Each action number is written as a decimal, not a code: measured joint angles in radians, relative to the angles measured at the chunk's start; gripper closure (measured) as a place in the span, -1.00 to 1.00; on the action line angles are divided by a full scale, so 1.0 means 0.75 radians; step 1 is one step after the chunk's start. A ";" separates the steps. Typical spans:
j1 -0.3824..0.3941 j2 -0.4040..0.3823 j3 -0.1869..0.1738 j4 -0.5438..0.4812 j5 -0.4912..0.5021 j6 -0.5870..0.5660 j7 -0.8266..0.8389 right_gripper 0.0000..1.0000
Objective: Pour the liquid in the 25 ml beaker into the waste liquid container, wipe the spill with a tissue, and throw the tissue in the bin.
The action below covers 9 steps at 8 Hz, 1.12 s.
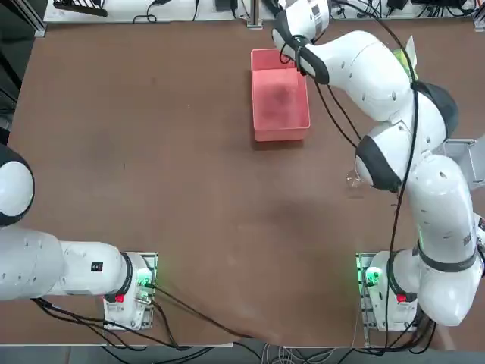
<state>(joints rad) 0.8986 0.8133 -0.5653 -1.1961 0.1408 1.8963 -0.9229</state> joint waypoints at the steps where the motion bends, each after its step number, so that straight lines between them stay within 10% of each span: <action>1: -0.015 0.004 -0.002 0.000 -0.024 -0.001 0.000 0.07; 9: -0.081 0.011 -0.002 -0.020 -0.109 -0.009 -0.016 0.07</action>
<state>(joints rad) 0.8381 0.8219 -0.5670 -1.2112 0.0594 1.8896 -0.9348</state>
